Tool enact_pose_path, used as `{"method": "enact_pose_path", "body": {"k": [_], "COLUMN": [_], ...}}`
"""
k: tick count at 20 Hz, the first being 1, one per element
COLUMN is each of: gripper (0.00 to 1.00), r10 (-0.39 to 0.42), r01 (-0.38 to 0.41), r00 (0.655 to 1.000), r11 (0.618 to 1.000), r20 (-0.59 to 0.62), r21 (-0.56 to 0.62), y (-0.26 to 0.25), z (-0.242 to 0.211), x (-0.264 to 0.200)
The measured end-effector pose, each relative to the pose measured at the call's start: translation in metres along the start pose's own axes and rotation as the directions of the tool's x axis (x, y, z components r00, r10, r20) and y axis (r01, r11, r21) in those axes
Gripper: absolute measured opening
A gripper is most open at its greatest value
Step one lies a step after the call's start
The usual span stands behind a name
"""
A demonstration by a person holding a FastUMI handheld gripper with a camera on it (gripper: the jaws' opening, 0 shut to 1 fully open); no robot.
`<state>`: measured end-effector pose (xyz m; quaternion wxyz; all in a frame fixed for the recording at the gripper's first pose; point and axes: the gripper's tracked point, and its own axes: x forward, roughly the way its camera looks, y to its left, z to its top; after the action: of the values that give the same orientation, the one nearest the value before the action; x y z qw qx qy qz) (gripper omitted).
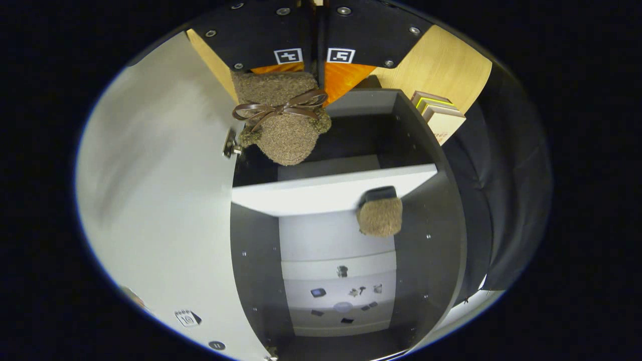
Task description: Open the shoe cabinet door, grab the shoes and put them into the shoe cabinet, then close the shoe cabinet door.
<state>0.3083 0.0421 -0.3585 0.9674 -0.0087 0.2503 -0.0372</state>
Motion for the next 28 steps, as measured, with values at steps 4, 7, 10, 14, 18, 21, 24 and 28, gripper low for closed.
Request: {"method": "enact_pose_path", "body": {"k": [4, 7, 10, 14, 18, 21, 24, 28], "gripper": [0.04, 0.04, 0.04, 0.03, 0.04, 0.04, 0.03, 0.04], "r10": [-0.007, -0.017, -0.005, 0.01, 0.03, 0.046, 0.075, 0.104], "r01": [0.008, 0.02, 0.009, -0.005, -0.027, -0.042, -0.071, -0.101], "r00": [0.999, 0.998, 0.998, 0.998, 0.999, 0.998, 0.996, 0.994], "r11": [0.999, 0.998, 0.998, 0.997, 0.996, 0.995, 0.993, 0.989], "r20": [0.049, 0.057, 0.059, 0.058, 0.04, 0.048, 0.04, 0.017], "r21": [-0.032, -0.06, -0.068, -0.081, -0.084, -0.094, -0.095, -0.107], "y": [0.003, 0.004, 0.008, 0.009, 0.01, 0.009, 0.014, 0.023], "z": [0.042, 0.068, 0.092, 0.118, 0.137, 0.16, 0.175, 0.176], "x": [-0.006, 0.0, 0.014, 0.046, 0.086, 0.119, 0.153, 0.191]}}
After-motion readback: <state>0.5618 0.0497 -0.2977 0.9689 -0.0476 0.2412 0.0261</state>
